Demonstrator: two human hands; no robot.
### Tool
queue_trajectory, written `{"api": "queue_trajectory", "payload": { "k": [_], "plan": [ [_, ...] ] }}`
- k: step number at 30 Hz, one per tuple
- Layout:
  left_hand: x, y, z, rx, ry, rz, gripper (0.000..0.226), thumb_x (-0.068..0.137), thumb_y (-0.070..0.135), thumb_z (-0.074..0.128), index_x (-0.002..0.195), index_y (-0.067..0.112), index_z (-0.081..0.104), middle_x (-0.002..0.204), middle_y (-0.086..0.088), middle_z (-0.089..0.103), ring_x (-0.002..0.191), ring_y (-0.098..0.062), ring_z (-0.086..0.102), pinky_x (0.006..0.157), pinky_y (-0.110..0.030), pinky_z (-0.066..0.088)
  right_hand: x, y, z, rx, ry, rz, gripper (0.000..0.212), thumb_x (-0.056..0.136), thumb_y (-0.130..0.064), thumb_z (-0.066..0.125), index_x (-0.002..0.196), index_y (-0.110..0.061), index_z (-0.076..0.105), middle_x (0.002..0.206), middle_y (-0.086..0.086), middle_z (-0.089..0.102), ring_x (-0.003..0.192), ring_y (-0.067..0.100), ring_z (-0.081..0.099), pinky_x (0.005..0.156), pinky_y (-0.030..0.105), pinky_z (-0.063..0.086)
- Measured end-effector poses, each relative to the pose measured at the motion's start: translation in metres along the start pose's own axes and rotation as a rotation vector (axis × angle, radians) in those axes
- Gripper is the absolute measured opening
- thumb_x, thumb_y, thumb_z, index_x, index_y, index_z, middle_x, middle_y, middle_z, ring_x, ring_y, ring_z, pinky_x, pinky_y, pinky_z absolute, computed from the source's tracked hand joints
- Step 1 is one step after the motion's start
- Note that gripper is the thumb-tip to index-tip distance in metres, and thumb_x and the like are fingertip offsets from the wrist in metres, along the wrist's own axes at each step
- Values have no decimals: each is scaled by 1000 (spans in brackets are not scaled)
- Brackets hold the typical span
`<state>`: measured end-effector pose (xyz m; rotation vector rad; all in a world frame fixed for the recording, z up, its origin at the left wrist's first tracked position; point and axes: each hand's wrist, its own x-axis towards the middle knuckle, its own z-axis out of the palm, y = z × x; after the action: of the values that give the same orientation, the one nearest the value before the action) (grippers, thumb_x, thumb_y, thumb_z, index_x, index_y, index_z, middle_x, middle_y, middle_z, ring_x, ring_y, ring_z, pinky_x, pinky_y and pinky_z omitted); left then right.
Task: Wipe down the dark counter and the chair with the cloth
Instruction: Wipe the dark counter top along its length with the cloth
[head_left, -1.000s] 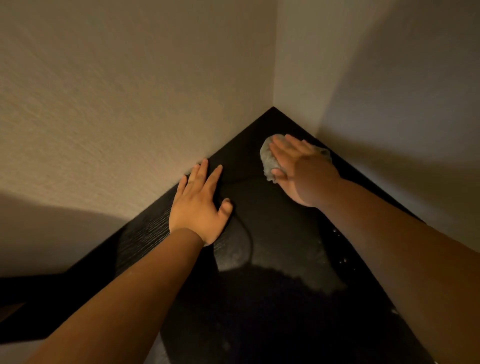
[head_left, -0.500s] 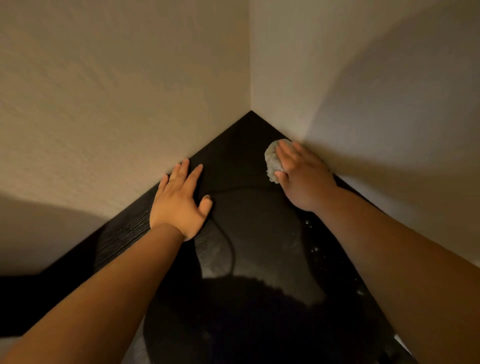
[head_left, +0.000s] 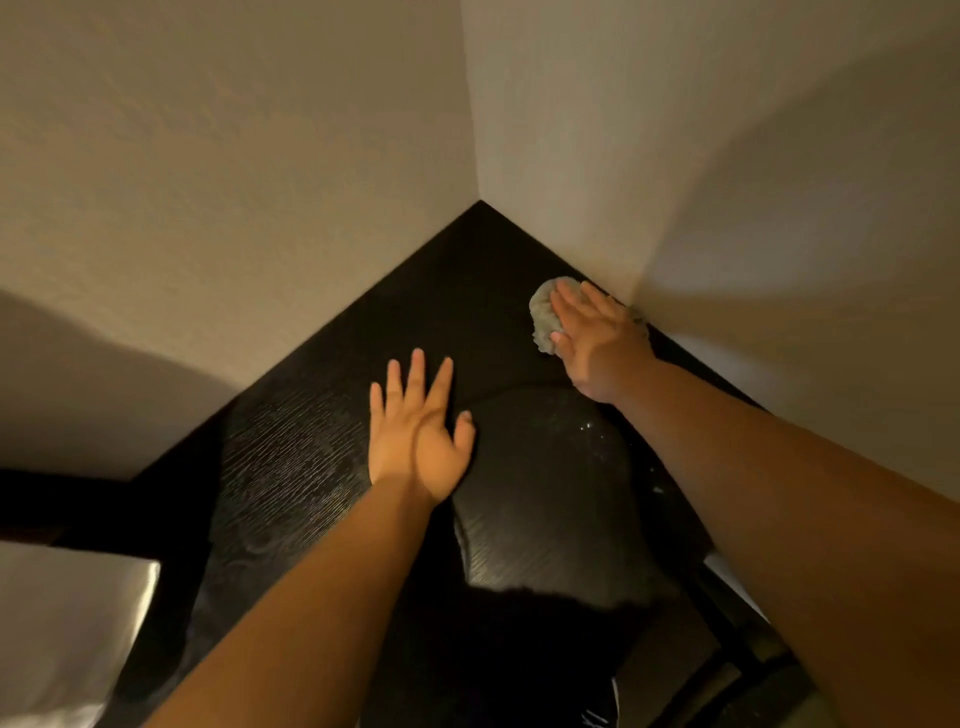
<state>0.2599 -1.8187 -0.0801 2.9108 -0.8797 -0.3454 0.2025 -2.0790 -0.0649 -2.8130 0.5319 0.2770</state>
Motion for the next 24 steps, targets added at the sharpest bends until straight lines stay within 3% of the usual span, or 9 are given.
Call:
{"api": "queue_trajectory", "payload": {
  "k": [4, 9, 11, 14, 19, 24],
  "plan": [
    [-58, 14, 14, 37, -50, 96, 74, 100, 57, 25, 168, 31, 13, 177, -4, 3, 163, -32, -3, 131, -54, 5, -44, -16, 8, -29, -87, -38, 62, 109, -42, 24, 164, -22, 5, 172, 0, -3, 158, 27, -3, 129, 47, 1],
    [-63, 24, 14, 22, -83, 57, 77, 97, 60, 16, 168, 34, 1, 177, -1, -7, 162, -28, -13, 131, -52, -3, -107, -43, 21, -11, -141, -237, 60, 109, -38, 31, 164, -29, 8, 171, -10, -7, 157, 18, -11, 123, 34, -11],
    [-64, 27, 13, -4, -57, 37, 77, 98, 62, 19, 168, 36, 4, 177, 0, -7, 162, -27, -12, 131, -52, -3, -102, -22, 18, -13, -121, -284, 59, 108, -39, 27, 164, -29, 12, 171, -11, -1, 158, 16, -6, 126, 35, -6],
    [-63, 27, 16, -4, -23, 31, 76, 99, 65, 26, 168, 38, 6, 177, 2, -5, 162, -26, -12, 131, -50, -3, -84, 16, 11, -39, -36, -138, 63, 104, -43, 16, 164, -23, 17, 172, -2, 9, 159, 25, 4, 128, 46, 9],
    [-62, 27, 19, -10, 19, 39, 76, 100, 65, 30, 168, 39, 9, 177, 3, -1, 163, -25, -9, 131, -50, -2, -89, -9, 26, -50, 75, -2, 63, 105, -36, 37, 163, -20, 19, 172, 4, 11, 158, 32, 7, 126, 45, 5],
    [-62, 23, 18, -9, 8, 52, 78, 98, 67, 29, 168, 38, 10, 177, 3, -2, 163, -24, -10, 131, -49, -4, -150, -44, 52, 17, -28, -278, 64, 100, -37, 27, 163, -28, 21, 172, -7, 8, 159, 20, 1, 128, 40, 4]
  ]
}}
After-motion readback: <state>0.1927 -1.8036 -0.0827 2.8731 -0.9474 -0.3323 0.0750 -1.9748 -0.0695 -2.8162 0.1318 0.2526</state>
